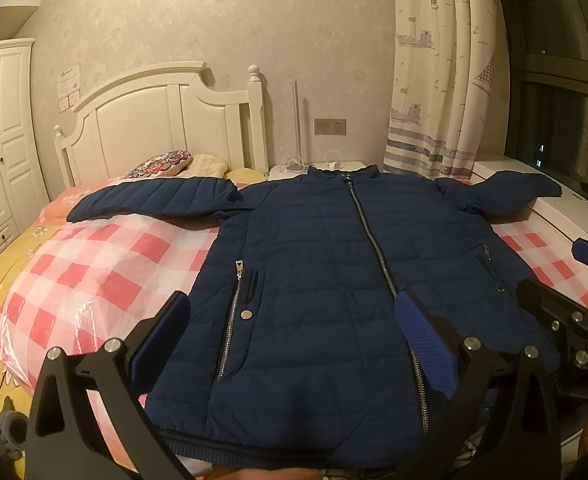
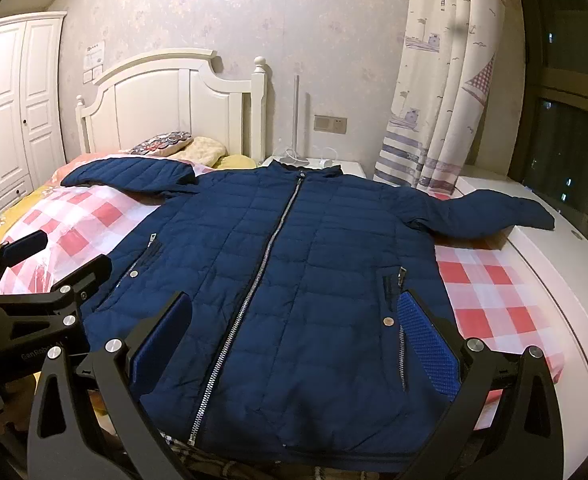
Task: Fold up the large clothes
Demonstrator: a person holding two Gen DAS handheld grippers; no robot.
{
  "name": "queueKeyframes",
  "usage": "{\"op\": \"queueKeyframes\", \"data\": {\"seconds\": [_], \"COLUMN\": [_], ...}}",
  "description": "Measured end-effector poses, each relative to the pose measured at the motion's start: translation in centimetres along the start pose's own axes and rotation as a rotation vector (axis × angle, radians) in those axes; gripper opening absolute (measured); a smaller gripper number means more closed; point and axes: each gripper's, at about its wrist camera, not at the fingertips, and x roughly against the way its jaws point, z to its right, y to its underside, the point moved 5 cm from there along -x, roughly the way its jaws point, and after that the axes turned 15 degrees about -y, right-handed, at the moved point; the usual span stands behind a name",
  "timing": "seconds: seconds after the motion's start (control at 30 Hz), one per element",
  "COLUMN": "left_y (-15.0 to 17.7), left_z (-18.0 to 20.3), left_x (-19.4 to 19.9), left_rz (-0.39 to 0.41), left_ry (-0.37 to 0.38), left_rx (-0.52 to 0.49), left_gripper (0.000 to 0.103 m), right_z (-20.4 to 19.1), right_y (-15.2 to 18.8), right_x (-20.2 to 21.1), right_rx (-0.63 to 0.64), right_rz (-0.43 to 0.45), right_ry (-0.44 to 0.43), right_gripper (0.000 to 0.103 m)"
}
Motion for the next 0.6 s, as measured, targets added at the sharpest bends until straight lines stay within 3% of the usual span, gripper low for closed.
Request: {"op": "queueKeyframes", "data": {"seconds": [0.6], "left_y": [0.6], "left_z": [1.3], "left_x": [-1.8], "left_rz": [-0.062], "left_ry": [-0.03], "left_rx": [-0.035], "left_gripper": [0.101], "right_z": [2.1], "right_y": [0.5], "right_x": [-1.5], "right_rx": [-0.017], "right_rz": [-0.057], "right_ry": [0.068], "right_gripper": [0.098]}}
